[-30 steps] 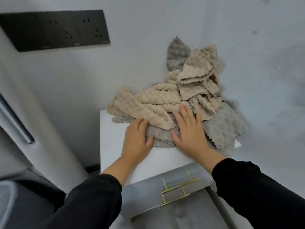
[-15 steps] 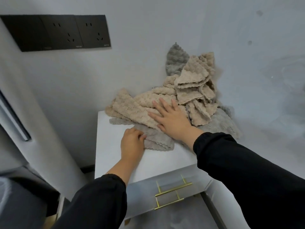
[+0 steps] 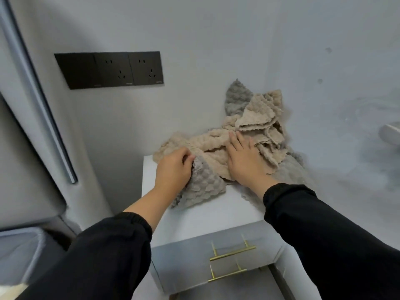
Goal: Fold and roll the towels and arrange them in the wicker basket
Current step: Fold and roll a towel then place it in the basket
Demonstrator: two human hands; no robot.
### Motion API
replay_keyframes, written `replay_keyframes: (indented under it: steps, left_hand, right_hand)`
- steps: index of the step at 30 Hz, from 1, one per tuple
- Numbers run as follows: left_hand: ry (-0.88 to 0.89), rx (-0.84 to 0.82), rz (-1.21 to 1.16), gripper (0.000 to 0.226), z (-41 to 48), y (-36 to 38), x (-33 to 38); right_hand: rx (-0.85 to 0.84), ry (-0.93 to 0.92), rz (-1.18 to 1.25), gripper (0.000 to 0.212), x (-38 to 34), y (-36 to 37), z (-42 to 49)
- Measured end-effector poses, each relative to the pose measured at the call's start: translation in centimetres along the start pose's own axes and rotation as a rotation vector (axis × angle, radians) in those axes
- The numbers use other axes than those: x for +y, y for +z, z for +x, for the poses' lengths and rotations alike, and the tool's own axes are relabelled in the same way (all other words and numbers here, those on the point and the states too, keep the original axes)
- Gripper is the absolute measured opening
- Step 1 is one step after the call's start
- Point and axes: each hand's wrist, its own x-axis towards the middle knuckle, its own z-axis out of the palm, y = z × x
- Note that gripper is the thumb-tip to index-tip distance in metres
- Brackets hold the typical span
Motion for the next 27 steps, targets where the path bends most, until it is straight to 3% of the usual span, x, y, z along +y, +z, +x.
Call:
replay_keyframes:
  steps: [4,9,11,17,20,27]
  left_hand:
    - [-0.078,-0.04,-0.107,0.017,1.1,-1.9,2.2]
    - [-0.134,-0.099,-0.23,0.02,1.7,-4.7,5.7]
    - [-0.153,-0.125,-0.3,0.019,1.3,-5.9,7.1]
    - [-0.168,-0.165,-0.446,0.028,-0.8,-8.5,10.6]
    - [-0.136,-0.24,-0.475,0.03,-1.8,-9.4,11.9]
    - [0.031,-0.584,-0.164,0.018,-3.5,-11.0,12.1]
  right_hand:
    - [0.128,0.133,0.387,0.038,-2.3,-1.5,-1.9]
    - [0.074,0.423,1.021,0.032,-4.0,-6.2,-4.1]
    - [0.048,0.444,1.145,0.032,-4.4,-8.7,-5.3]
    - [0.04,0.393,1.085,0.007,-5.3,-13.4,-9.1]
    - [0.057,0.401,0.977,0.012,-5.4,-15.1,-10.6]
    - [0.104,0.473,0.995,0.021,-3.4,-18.6,-13.1]
